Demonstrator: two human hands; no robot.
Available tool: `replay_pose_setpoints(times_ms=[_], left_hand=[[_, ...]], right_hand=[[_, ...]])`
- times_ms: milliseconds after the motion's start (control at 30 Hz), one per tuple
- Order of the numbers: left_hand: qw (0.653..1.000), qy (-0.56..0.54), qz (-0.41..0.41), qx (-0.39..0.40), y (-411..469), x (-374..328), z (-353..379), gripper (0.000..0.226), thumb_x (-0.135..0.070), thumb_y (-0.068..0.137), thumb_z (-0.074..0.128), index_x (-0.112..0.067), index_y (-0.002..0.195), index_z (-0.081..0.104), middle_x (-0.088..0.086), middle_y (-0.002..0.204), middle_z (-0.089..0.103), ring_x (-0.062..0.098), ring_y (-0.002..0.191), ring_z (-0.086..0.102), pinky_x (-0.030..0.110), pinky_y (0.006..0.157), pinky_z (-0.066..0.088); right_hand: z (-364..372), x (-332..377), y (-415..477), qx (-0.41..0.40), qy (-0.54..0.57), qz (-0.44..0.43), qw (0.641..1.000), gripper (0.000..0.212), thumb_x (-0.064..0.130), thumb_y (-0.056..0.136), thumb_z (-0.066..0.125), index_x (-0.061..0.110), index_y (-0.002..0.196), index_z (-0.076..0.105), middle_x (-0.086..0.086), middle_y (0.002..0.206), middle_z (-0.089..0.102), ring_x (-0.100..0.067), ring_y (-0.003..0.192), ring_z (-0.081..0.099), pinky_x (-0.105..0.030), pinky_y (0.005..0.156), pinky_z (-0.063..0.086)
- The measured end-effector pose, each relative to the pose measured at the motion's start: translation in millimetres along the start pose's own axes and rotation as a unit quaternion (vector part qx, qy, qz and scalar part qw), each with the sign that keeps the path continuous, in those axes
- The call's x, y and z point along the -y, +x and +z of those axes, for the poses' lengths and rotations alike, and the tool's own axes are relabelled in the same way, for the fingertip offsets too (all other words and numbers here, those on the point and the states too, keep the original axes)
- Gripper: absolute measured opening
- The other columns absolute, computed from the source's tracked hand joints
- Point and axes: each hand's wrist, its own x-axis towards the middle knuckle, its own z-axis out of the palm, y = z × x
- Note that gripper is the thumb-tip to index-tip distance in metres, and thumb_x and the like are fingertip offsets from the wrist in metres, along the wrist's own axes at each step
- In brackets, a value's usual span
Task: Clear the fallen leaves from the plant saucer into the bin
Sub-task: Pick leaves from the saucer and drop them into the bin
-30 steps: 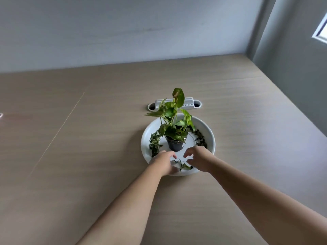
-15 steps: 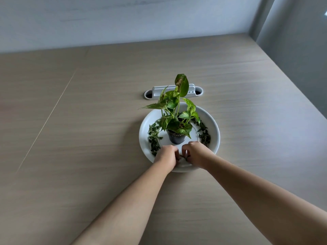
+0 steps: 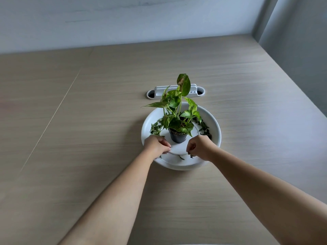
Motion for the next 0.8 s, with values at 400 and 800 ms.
replay_pose_setpoints(times_ms=[400, 800], left_hand=[[0.990, -0.143, -0.008, -0.016, -5.5, 12.2, -10.9, 0.024, 0.010, 0.078, 0.069, -0.009, 0.064, 0.062, 0.002, 0.065, 0.062, 0.012, 0.056, 0.056, 0.008, 0.047, 0.049], [0.992, -0.124, -0.006, -0.029, -0.9, 17.0, -7.9, 0.023, 0.005, 0.076, 0.072, -0.013, 0.065, 0.064, 0.000, 0.065, 0.064, 0.012, 0.057, 0.059, 0.011, 0.048, 0.046]], right_hand=[[19.3, 14.3, -2.1, 0.108, -0.159, -0.144, 0.971, 0.041, -0.001, 0.083, 0.049, 0.022, 0.111, 0.068, -0.005, 0.112, 0.058, -0.020, 0.102, 0.057, -0.029, 0.087, 0.048], [13.8, 3.2, -0.7, 0.142, -0.296, -0.179, 0.927, 0.037, -0.007, 0.077, 0.051, 0.014, 0.102, 0.069, -0.009, 0.106, 0.056, -0.028, 0.091, 0.061, -0.040, 0.082, 0.053]])
